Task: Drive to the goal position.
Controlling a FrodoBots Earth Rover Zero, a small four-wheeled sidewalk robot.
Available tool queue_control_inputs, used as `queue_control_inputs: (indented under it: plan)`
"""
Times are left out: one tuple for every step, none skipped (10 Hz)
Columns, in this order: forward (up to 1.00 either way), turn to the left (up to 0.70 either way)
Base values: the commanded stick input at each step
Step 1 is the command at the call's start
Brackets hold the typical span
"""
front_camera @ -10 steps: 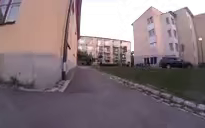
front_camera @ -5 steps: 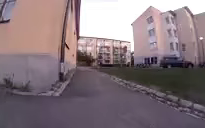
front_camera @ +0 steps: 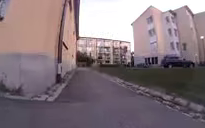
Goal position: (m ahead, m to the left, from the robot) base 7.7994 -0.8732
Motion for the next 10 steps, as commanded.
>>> queue_control_inputs:
  plan:
    - [0.50,-0.01]
    - [0.50,-0.01]
    - [0.50,-0.01]
    - [0.50,-0.01]
    - [0.50,-0.01]
    - [0.50,-0.01]
    - [0.50,-0.01]
    - [0.50,-0.01]
    - [0.50,-0.01]
    - [0.50,-0.01]
